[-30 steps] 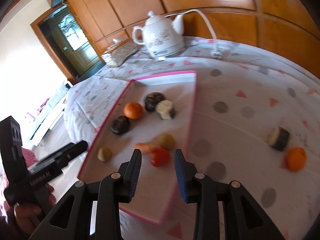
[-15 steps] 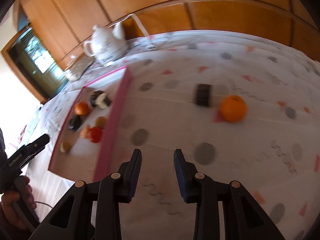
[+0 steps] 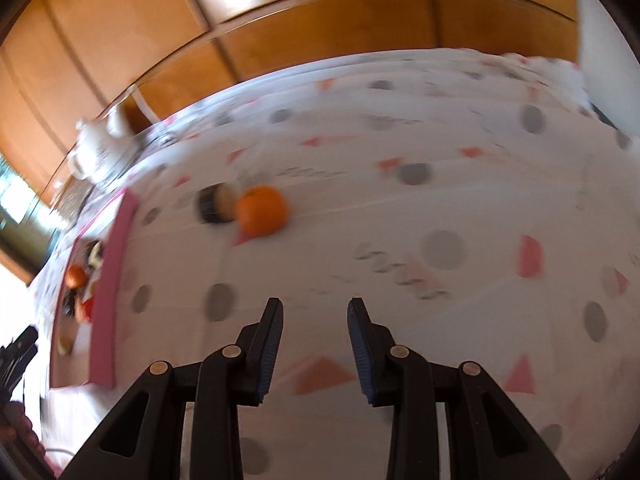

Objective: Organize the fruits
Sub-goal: 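Reach the left tool to the cut dark root slice and grasp it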

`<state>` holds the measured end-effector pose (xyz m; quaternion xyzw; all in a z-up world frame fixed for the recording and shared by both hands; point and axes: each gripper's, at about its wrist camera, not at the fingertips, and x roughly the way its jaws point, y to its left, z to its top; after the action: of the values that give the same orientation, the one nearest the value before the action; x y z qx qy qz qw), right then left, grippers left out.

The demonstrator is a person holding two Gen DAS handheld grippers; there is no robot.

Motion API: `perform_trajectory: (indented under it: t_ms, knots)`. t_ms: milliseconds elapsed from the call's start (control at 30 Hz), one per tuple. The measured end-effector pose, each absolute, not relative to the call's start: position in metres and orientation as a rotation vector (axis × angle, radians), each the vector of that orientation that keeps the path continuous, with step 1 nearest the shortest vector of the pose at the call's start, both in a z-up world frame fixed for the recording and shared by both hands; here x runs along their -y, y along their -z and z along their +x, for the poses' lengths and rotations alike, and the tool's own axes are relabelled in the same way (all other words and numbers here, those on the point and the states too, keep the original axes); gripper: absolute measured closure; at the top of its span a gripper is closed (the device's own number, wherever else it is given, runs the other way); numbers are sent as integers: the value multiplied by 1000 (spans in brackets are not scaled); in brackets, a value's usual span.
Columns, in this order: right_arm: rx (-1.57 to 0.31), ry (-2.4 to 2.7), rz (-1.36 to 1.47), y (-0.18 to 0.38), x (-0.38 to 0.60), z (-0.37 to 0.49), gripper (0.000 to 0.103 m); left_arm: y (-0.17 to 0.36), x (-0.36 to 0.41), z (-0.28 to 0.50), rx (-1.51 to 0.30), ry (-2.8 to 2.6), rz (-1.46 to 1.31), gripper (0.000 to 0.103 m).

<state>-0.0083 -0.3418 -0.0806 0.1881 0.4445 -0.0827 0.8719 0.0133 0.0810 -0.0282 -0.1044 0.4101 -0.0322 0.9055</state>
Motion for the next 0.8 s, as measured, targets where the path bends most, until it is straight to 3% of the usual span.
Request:
perform_trajectory:
  t_ms: [467,800]
  knots:
    - [-894,396,438,83,400,-42,69,9,-36,27,-832,239,-94,27]
    - [-885,418,446,82,412,-51,69,1,45,63,-891,504,47,27]
